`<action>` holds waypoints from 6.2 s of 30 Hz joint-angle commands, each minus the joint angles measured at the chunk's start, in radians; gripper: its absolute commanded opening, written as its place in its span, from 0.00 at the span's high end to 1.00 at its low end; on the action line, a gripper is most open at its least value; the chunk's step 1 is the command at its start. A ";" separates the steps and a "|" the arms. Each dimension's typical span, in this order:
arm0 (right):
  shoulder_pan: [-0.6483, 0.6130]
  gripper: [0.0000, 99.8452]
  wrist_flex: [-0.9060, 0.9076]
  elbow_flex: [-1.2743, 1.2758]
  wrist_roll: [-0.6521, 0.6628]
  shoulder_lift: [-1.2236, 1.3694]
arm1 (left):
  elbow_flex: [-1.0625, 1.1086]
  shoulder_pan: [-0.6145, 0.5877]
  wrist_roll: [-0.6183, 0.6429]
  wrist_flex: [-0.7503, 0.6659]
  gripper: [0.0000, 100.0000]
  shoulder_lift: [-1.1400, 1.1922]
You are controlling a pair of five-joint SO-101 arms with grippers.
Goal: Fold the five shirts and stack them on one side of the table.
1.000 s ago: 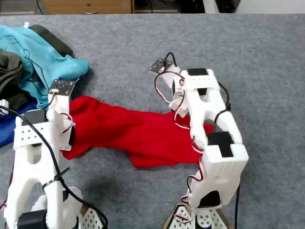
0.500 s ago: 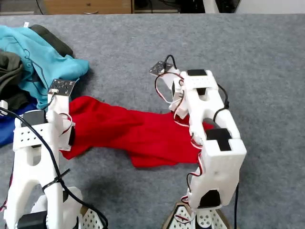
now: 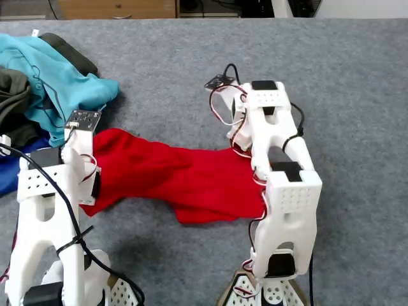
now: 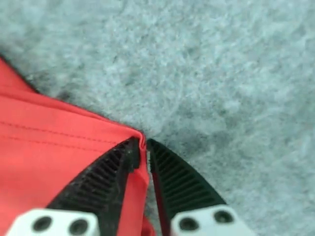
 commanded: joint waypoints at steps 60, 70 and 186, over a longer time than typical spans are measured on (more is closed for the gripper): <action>0.257 1.00 -0.061 -1.231 0.054 -1.072 | -1.361 -0.006 0.313 0.285 0.98 -0.367; 0.259 1.00 -0.011 -1.231 0.097 -1.129 | -1.358 -0.006 0.315 0.270 0.98 -0.363; 0.509 0.99 -0.189 1.257 0.298 -1.620 | -0.371 0.333 0.087 -0.296 0.98 0.641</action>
